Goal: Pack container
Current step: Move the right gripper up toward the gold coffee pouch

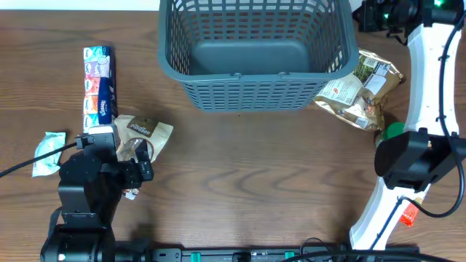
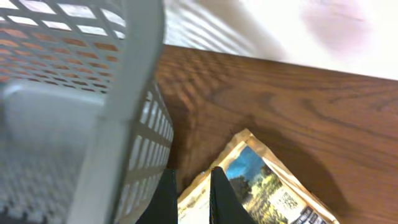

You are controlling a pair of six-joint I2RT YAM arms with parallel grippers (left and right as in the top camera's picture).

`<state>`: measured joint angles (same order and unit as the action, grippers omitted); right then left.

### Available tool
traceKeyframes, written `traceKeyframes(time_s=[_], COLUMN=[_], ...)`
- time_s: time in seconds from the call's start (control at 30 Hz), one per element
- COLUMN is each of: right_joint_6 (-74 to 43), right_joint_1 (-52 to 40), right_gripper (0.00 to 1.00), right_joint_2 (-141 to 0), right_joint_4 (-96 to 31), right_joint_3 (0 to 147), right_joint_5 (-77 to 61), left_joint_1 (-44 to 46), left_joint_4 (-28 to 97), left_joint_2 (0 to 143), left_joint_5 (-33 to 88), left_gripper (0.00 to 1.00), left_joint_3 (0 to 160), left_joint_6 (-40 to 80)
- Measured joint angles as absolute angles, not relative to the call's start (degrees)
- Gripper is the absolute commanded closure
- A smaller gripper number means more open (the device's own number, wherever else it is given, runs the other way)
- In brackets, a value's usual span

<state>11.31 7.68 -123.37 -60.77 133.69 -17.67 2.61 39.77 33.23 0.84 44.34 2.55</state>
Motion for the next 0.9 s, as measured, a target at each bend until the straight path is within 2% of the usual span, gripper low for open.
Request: traceKeyframes(time_s=[0.9], right_joint_6=[14.2], right_joint_1=[6.5], right_gripper=[0.99], right_joint_2=[-123.4], right_joint_4=[-60.1], right_joint_3=[133.7], right_joint_5=[-25.1], left_joint_1=[2.6], left_joint_4=[39.8], left_joint_2=[33.2], left_joint_5=[0.8], left_gripper=[0.02], left_joint_3=[44.3], left_joint_6=[2.5])
